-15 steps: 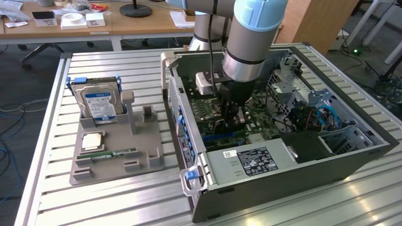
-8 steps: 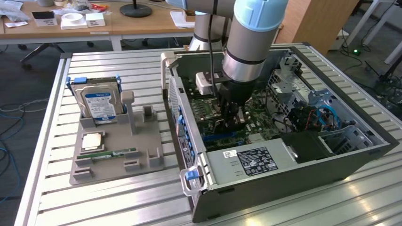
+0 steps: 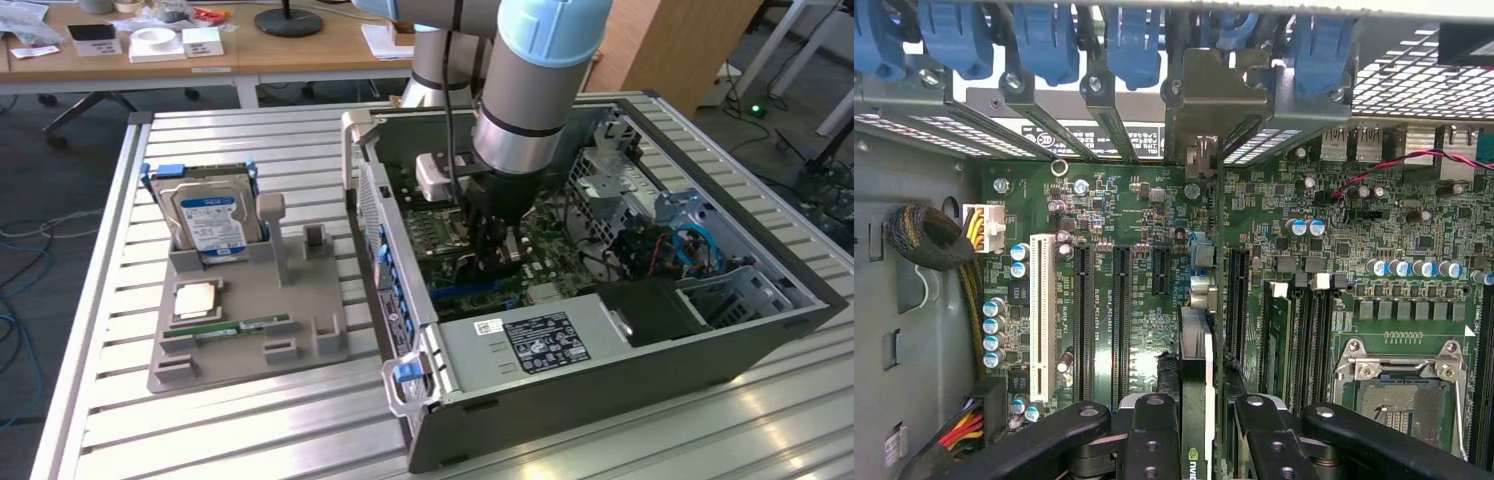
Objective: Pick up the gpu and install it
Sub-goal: 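Insert the gpu into the slot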
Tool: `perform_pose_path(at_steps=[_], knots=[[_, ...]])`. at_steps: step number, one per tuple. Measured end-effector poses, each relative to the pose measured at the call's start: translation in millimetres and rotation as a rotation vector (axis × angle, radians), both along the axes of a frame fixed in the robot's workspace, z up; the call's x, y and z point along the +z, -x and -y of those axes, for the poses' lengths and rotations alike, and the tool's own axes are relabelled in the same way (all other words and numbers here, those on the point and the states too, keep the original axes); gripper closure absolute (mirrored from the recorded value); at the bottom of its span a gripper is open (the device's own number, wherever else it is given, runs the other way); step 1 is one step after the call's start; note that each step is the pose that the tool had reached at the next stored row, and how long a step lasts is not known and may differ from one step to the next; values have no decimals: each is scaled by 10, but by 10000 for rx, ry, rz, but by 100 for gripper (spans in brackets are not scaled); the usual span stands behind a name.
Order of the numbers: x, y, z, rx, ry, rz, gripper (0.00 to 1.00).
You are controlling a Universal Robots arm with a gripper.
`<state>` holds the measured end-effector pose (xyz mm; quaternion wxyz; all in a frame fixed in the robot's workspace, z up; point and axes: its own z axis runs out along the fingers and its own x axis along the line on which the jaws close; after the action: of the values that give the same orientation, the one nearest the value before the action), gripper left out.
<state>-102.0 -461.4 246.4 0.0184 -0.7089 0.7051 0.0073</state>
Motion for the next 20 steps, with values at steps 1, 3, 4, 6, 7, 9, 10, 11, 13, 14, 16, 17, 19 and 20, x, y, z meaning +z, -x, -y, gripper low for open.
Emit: perform_pose_path(at_steps=[1,3,4,6,7,9,10,11,13,14,16,17,19,20], knots=[[-1,0,0,0,1,0,74],[-2,0,0,1,-1,1,74],[-3,0,0,1,-1,1,74],[-3,0,0,0,0,1,74],[-5,-1,0,0,3,1,74],[-7,-1,0,2,10,1,74],[-7,-1,0,1,10,1,74],[-7,-1,0,1,11,0,74],[-7,0,0,1,10,1,74],[-8,0,0,1,10,1,74],[-8,0,0,1,9,1,74],[-8,0,0,0,10,1,74],[-6,-1,0,1,6,3,74],[-1,-1,0,1,6,4,74]])
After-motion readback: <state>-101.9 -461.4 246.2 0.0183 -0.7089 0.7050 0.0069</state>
